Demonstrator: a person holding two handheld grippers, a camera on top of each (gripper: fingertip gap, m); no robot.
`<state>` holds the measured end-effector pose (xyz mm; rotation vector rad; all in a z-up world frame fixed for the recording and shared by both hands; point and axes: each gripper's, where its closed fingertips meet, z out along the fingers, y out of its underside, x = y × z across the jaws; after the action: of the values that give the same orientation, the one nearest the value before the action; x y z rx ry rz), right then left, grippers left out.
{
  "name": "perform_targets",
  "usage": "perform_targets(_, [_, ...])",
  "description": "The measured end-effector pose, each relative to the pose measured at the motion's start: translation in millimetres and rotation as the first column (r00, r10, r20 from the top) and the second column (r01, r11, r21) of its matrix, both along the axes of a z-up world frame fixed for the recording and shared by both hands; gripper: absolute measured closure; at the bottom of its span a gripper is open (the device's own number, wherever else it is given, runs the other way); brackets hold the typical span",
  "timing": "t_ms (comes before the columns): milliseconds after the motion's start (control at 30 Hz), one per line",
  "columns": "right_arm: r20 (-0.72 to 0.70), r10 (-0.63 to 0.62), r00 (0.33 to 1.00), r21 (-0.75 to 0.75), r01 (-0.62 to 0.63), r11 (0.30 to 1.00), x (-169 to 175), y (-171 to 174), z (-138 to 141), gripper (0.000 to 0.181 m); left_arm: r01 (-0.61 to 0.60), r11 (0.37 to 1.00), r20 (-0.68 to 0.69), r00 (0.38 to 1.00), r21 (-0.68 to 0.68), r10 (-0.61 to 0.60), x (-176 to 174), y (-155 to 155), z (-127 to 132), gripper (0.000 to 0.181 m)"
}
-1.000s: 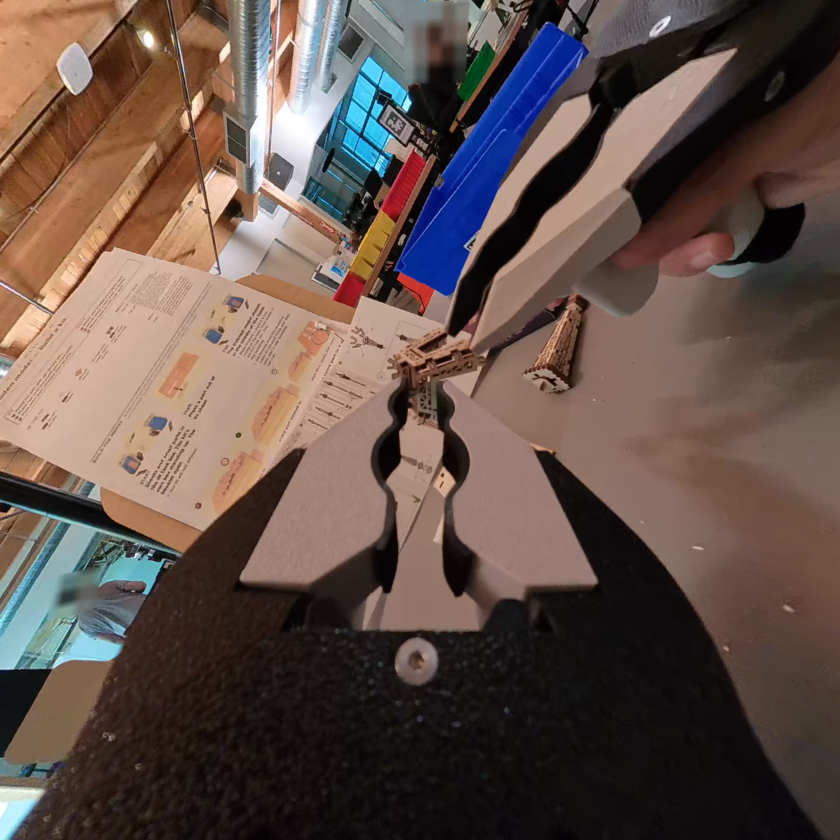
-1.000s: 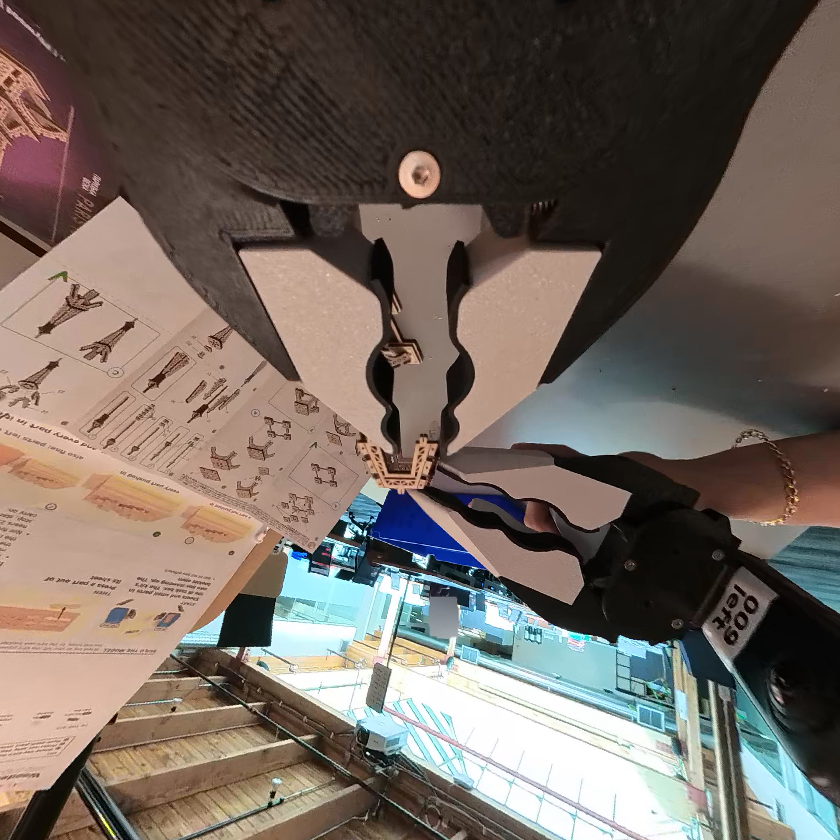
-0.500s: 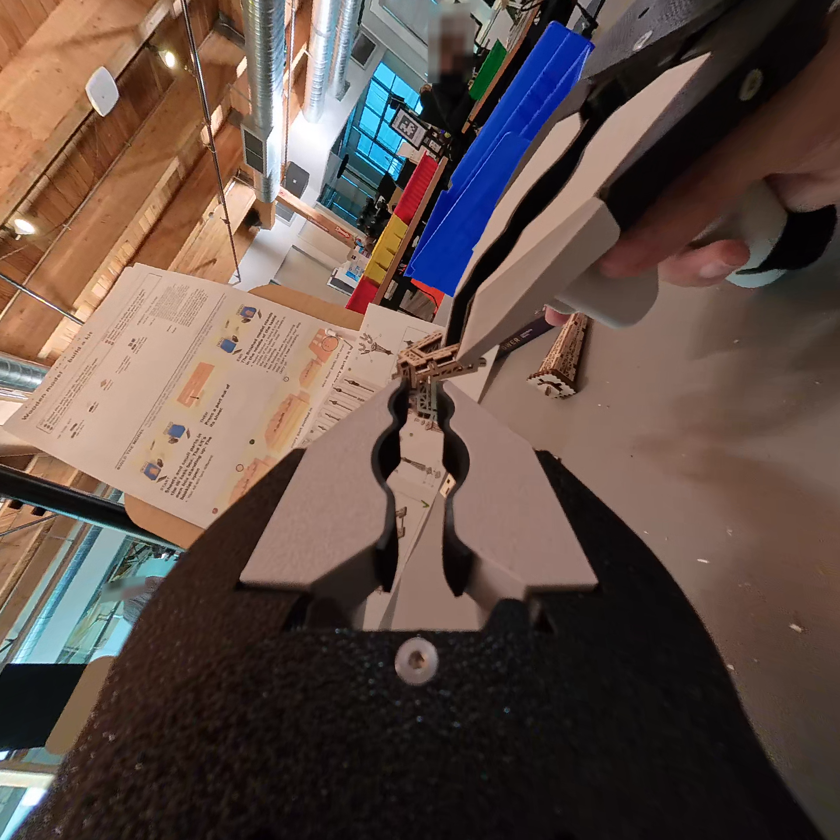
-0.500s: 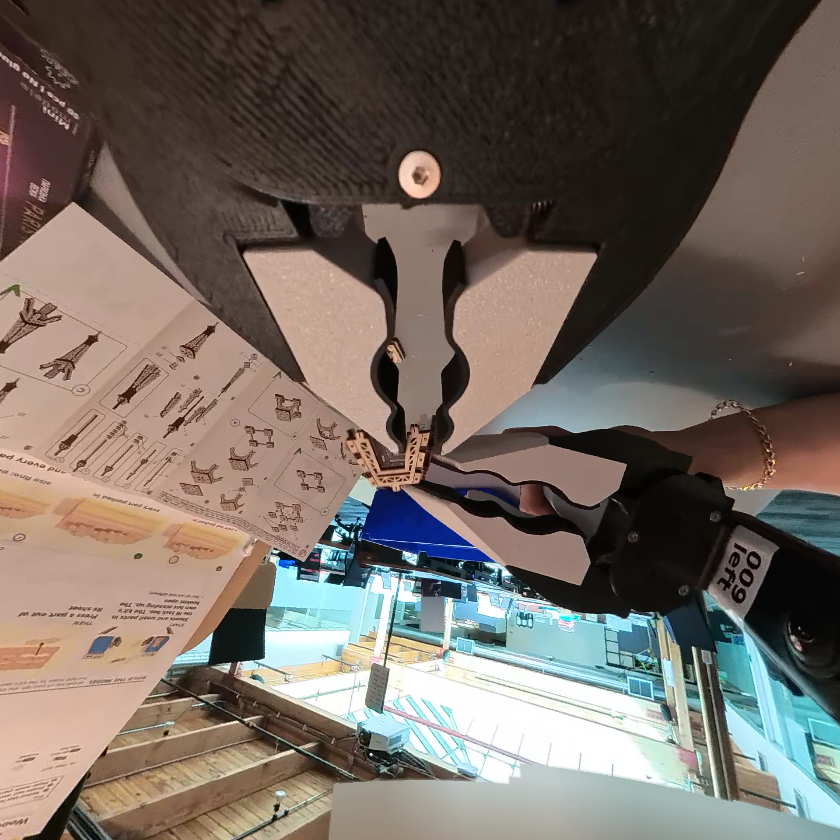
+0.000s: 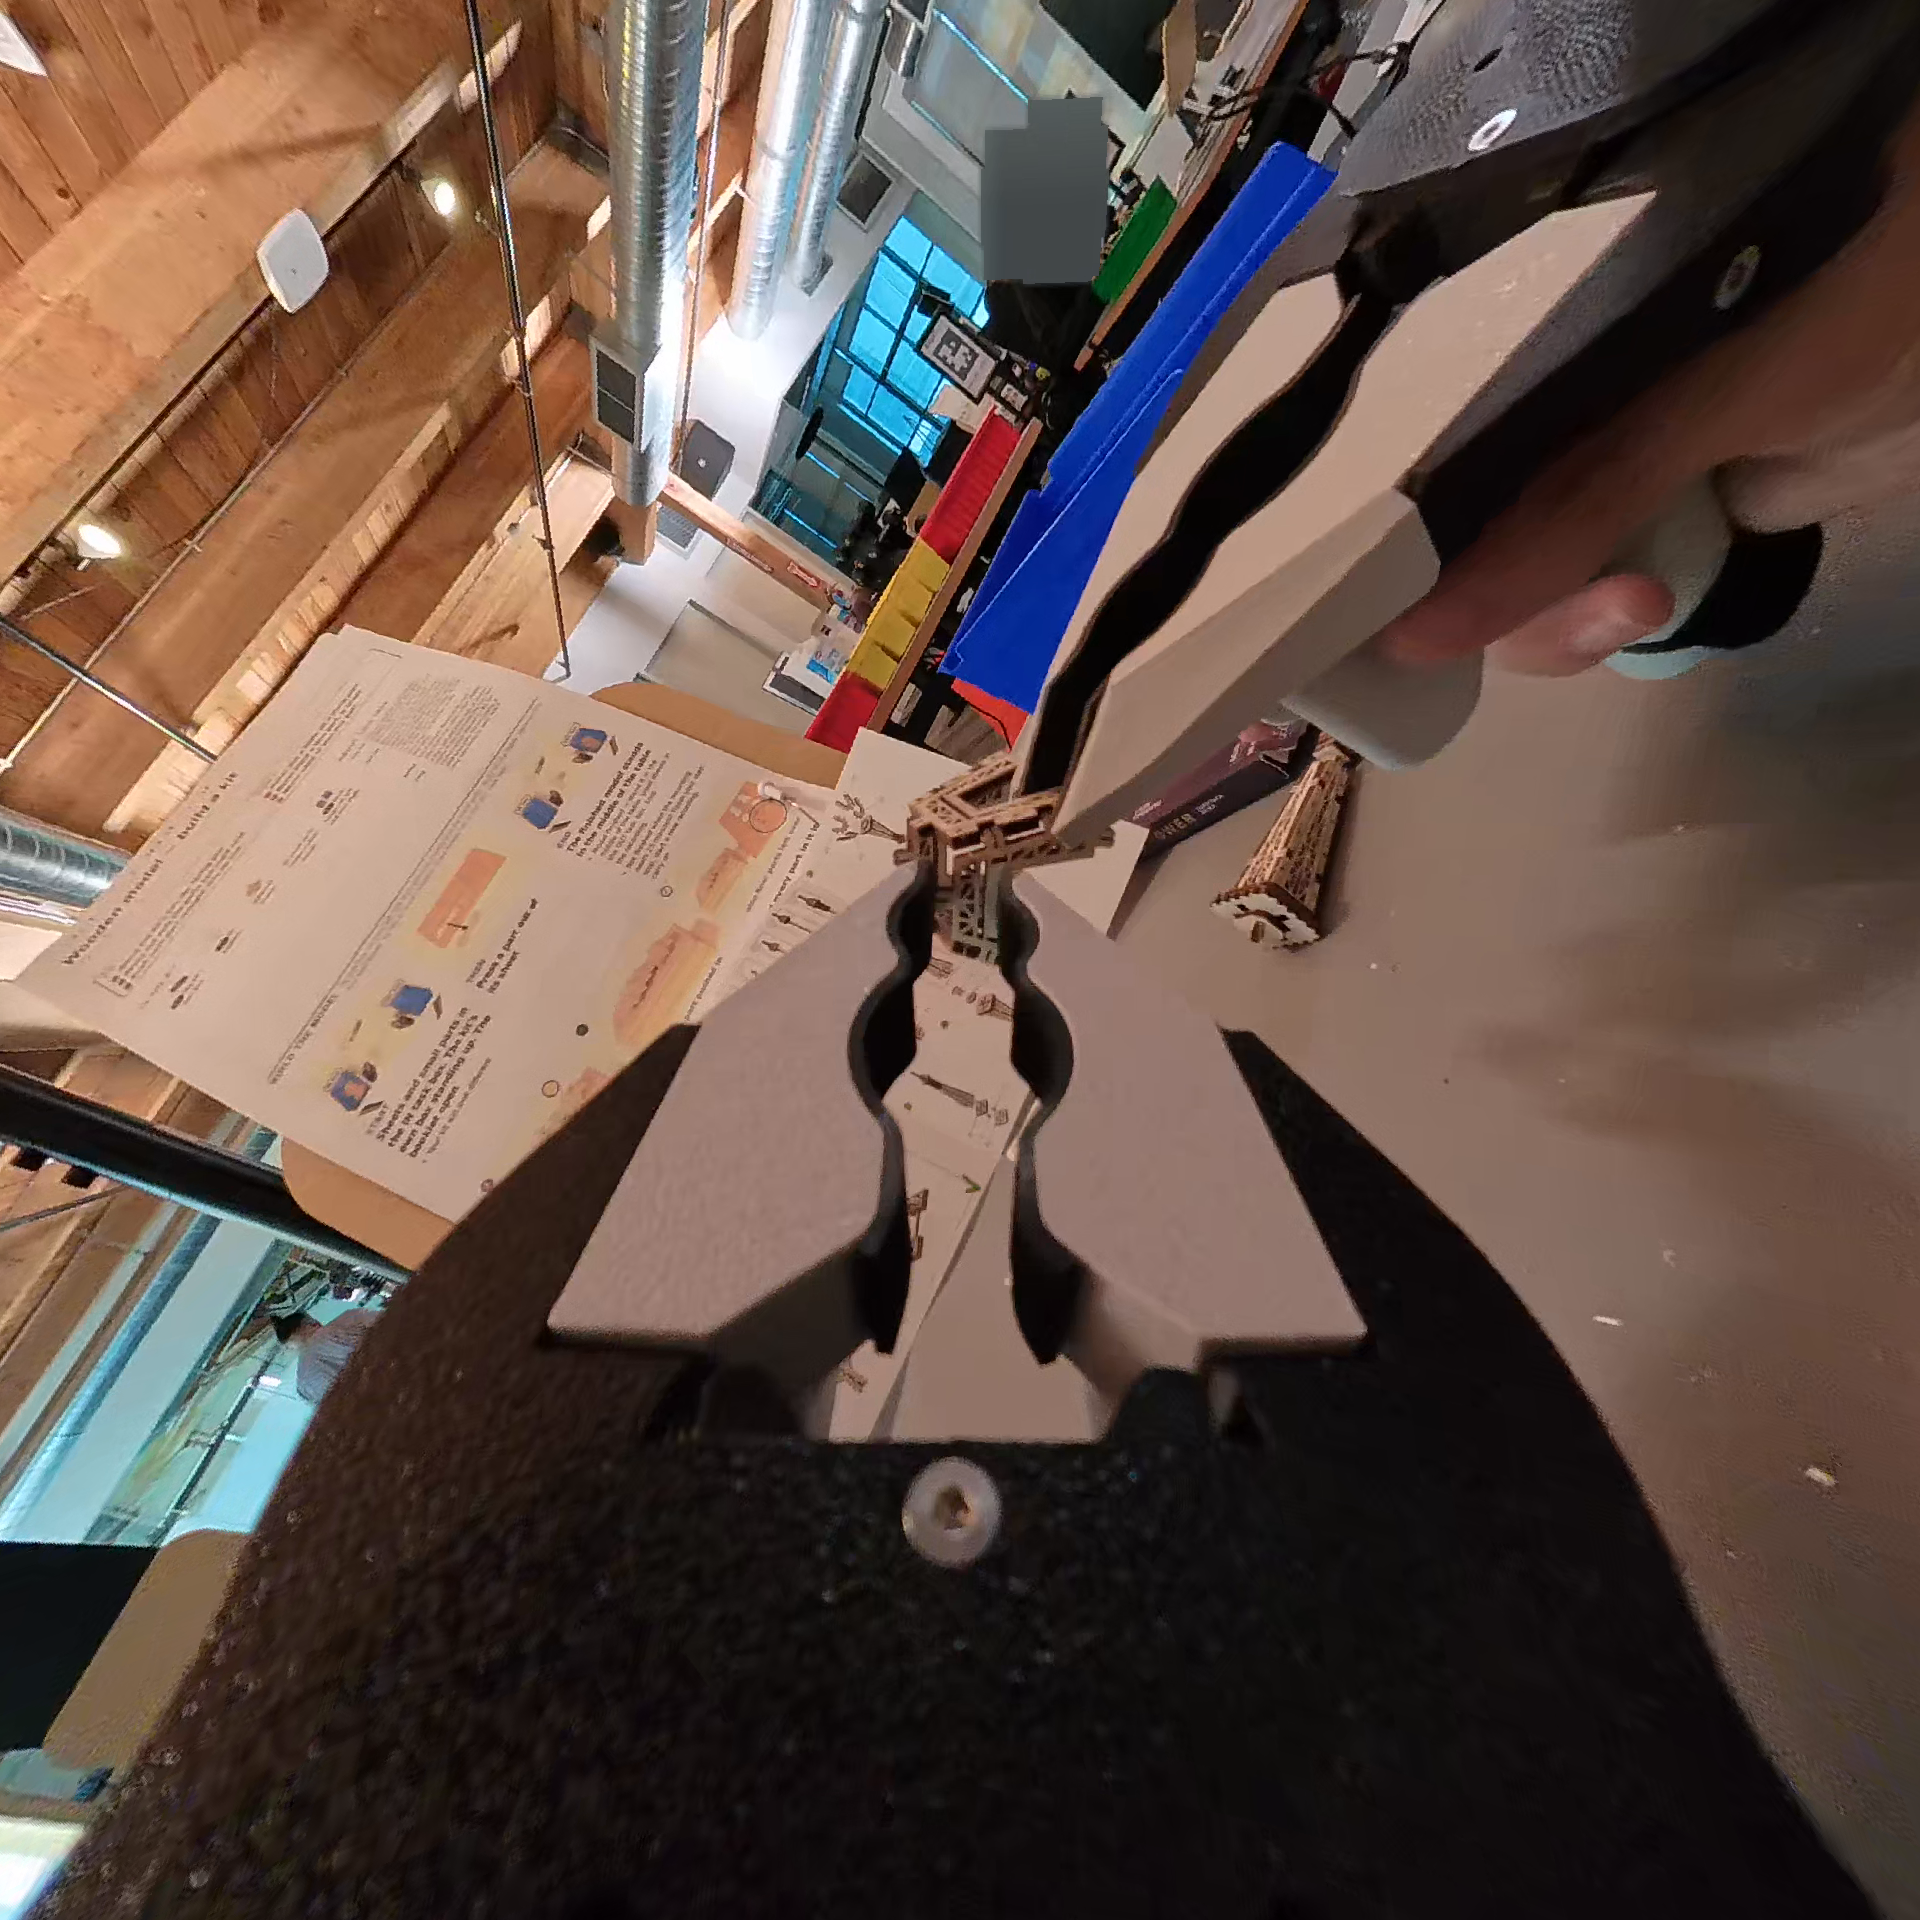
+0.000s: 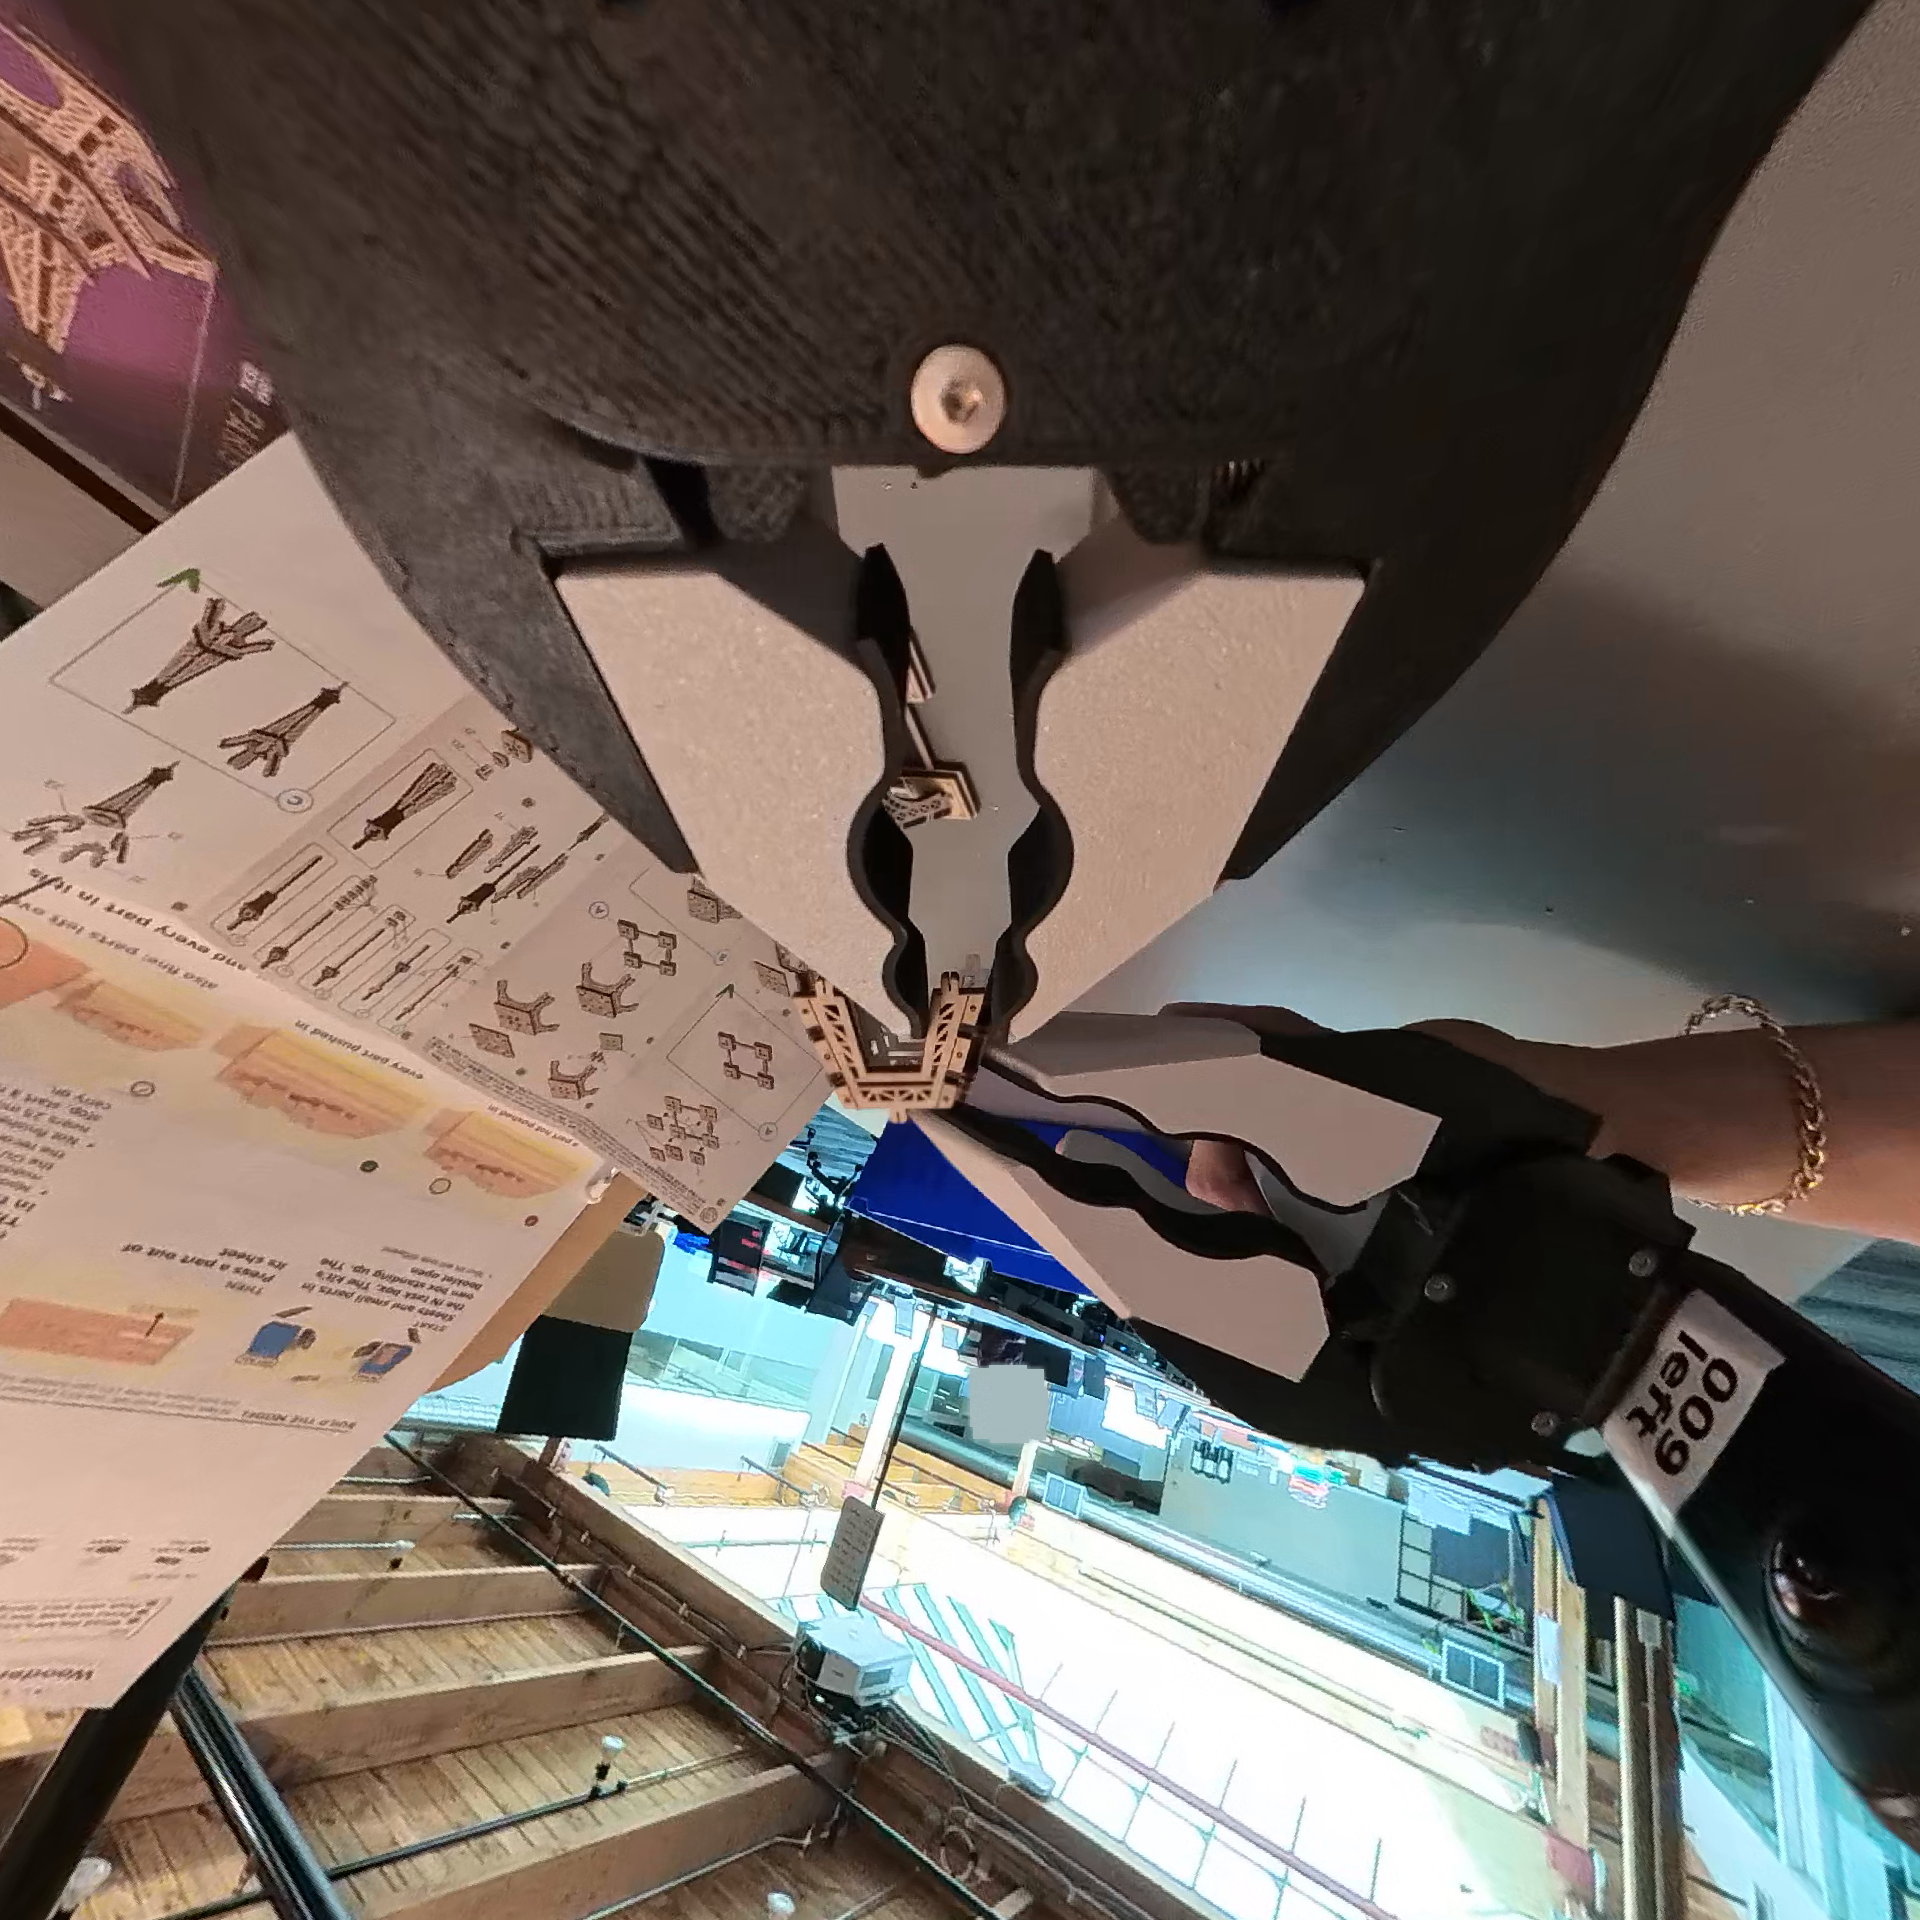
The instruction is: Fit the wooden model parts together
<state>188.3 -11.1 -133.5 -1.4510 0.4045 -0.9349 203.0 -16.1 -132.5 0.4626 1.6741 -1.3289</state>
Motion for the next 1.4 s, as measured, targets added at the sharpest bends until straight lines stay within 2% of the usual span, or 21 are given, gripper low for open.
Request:
perform_targets(300, [0.052, -0.004, 0.999, -0.070, 0.008, 0.998, -1.7, 0.3, 0.6, 0.171, 0.052, 0.998, -0.130, 0.990, -0.036, -0.056, -0.8, -1.1, -2.5, 0.172])
perform_targets(400, [0.076, 0.000, 0.997, -0.107, 0.009, 0.994, -2.9, -0.2, 0.5, 0.171, 0.055, 0.998, -0.117, 0.991, -0.025, -0.058, -1.4, -2.1, -4.3, 0.172])
perform_targets(533, [0.014, 0.090, 0.996, -0.021, -0.090, 0.996, -5.6, -2.2, 1.3, 0.172, 0.060, 0.998, -0.113, 0.992, -0.026, -0.063, -2.5, -2.2, -4.5, 0.172])
perform_targets(600, [0.001, 0.093, 0.996, 0.022, -0.093, 0.995, -4.4, -5.8, 3.8, 0.173, 0.058, 0.998, -0.101, 0.993, -0.021, -0.060, -2.3, -1.5, -4.3, 0.172])
perform_targets(733, [-0.001, 0.113, 0.994, 0.002, -0.113, 0.994, -6.2, -3.0, 1.8, 0.173, 0.069, 0.997, -0.110, 0.991, -0.023, -0.071, -3.2, -0.8, -4.2, 0.172])
perform_targets(1000, [0.040, 0.062, 0.997, -0.097, -0.058, 0.994, -4.0, -1.6, -1.9, 0.173, 0.047, 0.999, -0.131, 0.990, -0.018, -0.049, -0.2, -0.7, -6.9, 0.172])
perform_targets(1200, [0.041, 0.007, 0.999, -0.132, -0.002, 0.991, -1.1, -0.3, -6.0, 0.166, -0.012, 1.000, -0.054, 0.998, 0.009, 0.013, 3.6, 0.0, -7.1, 0.172])
perform_targets(1400, [-0.023, -0.025, 0.999, -0.017, 0.025, 1.000, 2.3, -3.1, -3.3, 0.172, -0.037, 0.999, -0.002, 0.999, 0.009, 0.037, 3.5, 0.2, -5.2, 0.172])
